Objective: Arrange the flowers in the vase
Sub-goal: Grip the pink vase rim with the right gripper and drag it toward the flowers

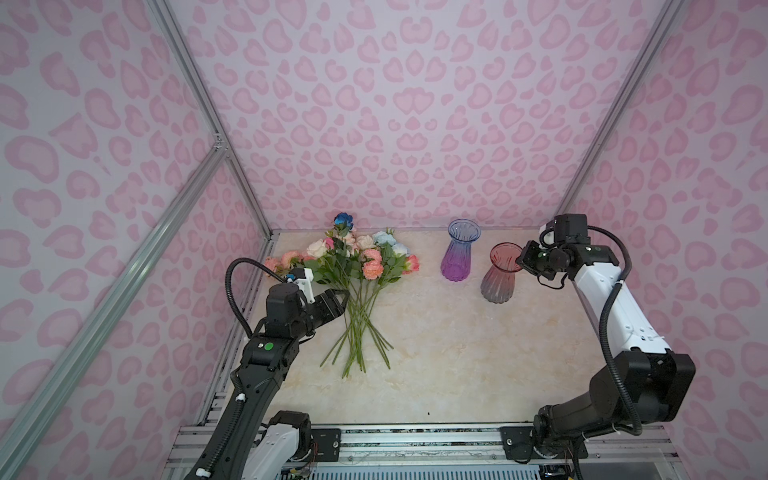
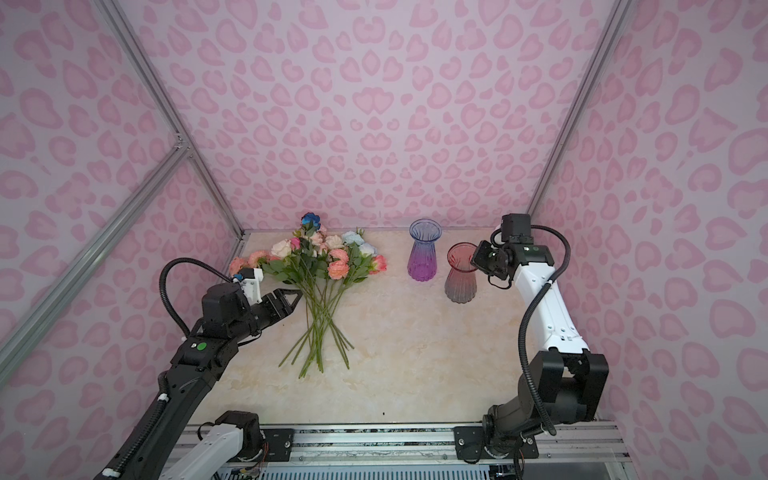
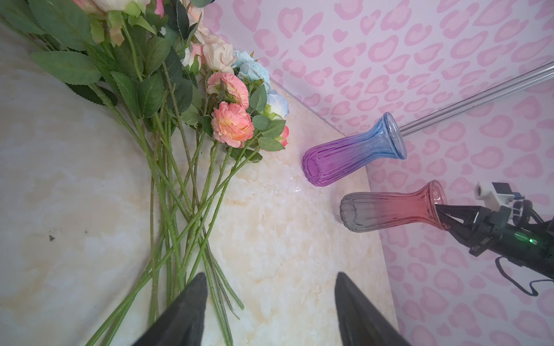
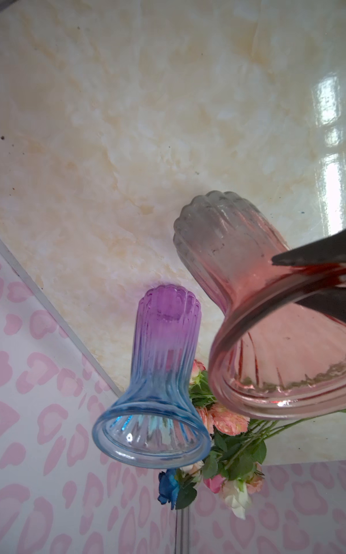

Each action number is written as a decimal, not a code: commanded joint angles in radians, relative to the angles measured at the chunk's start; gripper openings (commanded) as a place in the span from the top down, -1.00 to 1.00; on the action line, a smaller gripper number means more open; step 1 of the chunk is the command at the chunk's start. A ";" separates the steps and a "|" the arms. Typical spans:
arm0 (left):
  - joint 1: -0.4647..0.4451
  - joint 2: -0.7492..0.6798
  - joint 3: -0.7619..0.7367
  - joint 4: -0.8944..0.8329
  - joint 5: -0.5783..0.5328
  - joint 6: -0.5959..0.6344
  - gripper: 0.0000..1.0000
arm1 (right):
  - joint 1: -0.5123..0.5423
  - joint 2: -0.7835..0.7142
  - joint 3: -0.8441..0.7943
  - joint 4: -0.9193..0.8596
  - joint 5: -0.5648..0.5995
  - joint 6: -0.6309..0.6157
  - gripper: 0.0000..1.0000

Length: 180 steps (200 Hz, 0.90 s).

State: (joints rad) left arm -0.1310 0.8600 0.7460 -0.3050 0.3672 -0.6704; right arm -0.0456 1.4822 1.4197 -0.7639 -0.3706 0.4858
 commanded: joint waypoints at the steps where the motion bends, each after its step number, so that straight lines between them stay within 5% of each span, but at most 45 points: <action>1: 0.001 0.001 0.019 0.003 -0.003 -0.004 -0.37 | 0.033 -0.050 -0.043 0.062 -0.067 -0.003 1.00; 92: 0.001 0.030 0.048 0.009 -0.004 -0.043 -0.37 | 0.412 -0.062 -0.142 0.116 -0.026 0.154 1.00; 180: -0.010 0.134 0.065 -0.019 -0.024 -0.018 -0.26 | 0.494 0.084 -0.055 0.123 -0.070 0.160 0.94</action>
State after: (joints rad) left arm -0.1329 0.9535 0.7895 -0.3088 0.3656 -0.7124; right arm 0.4454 1.5417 1.3487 -0.6483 -0.4236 0.6548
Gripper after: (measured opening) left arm 0.649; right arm 0.107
